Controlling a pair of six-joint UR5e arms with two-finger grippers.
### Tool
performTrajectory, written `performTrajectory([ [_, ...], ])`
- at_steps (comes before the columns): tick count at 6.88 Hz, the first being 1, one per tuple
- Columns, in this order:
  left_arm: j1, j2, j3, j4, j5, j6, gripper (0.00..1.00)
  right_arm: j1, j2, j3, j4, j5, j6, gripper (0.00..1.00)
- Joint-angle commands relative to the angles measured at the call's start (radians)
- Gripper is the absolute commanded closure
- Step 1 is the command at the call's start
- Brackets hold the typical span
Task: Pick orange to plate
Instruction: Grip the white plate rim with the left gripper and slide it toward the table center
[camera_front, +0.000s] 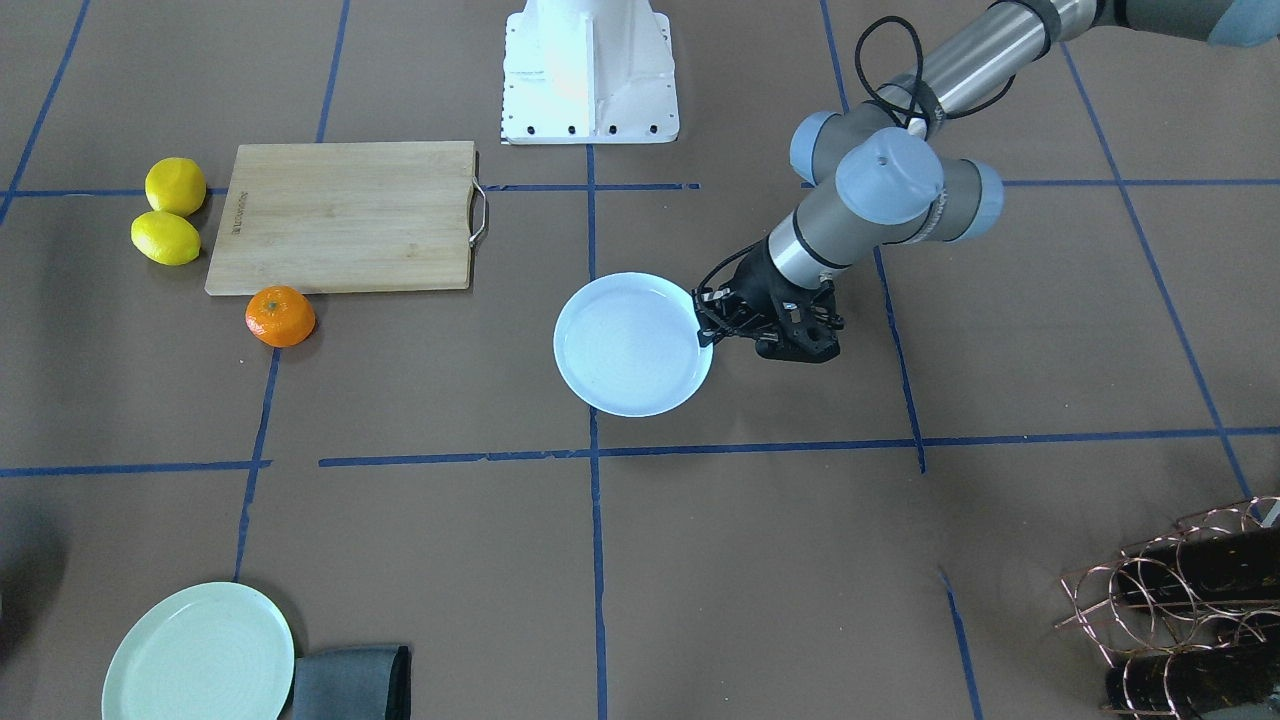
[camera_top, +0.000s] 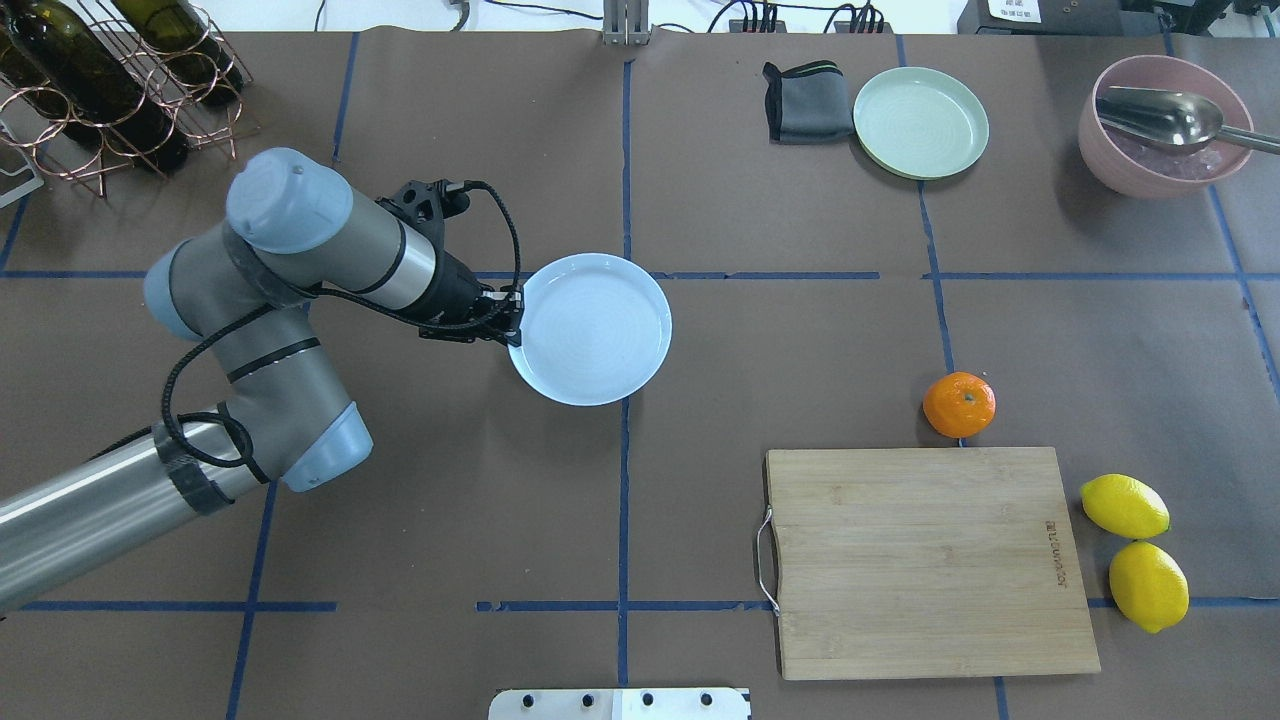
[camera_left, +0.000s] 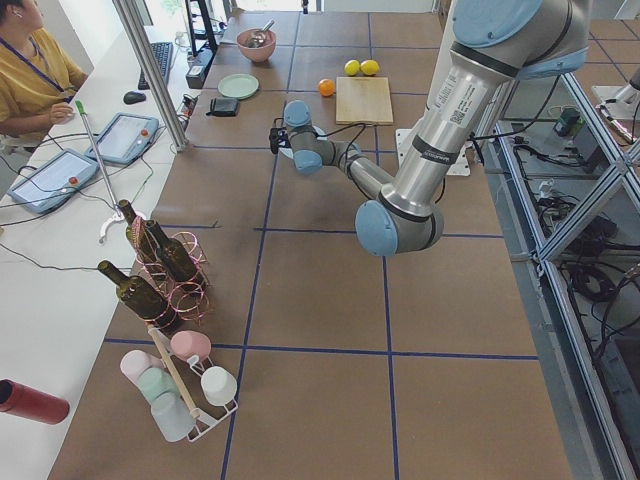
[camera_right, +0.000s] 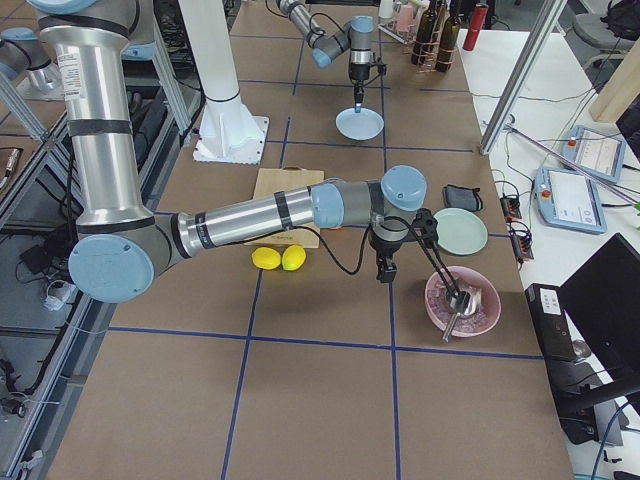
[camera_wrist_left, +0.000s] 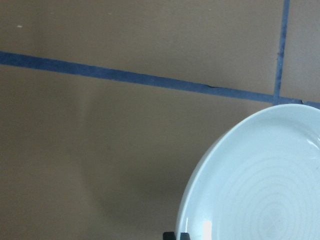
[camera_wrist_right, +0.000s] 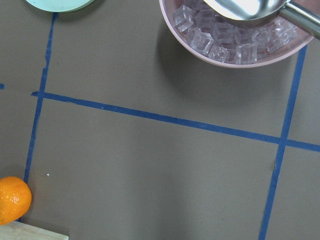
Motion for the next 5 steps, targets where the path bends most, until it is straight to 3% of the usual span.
performTrajectory([
  [1, 0.030, -0.040, 0.086, -0.042, 0.030, -0.016, 1.00, -0.007, 0.002, 0.001, 0.000, -0.002, 0.003, 0.00],
  [5, 0.055, -0.050, 0.090, -0.046, 0.037, -0.016, 1.00, -0.007, 0.002, 0.007, 0.000, -0.002, 0.003, 0.00],
])
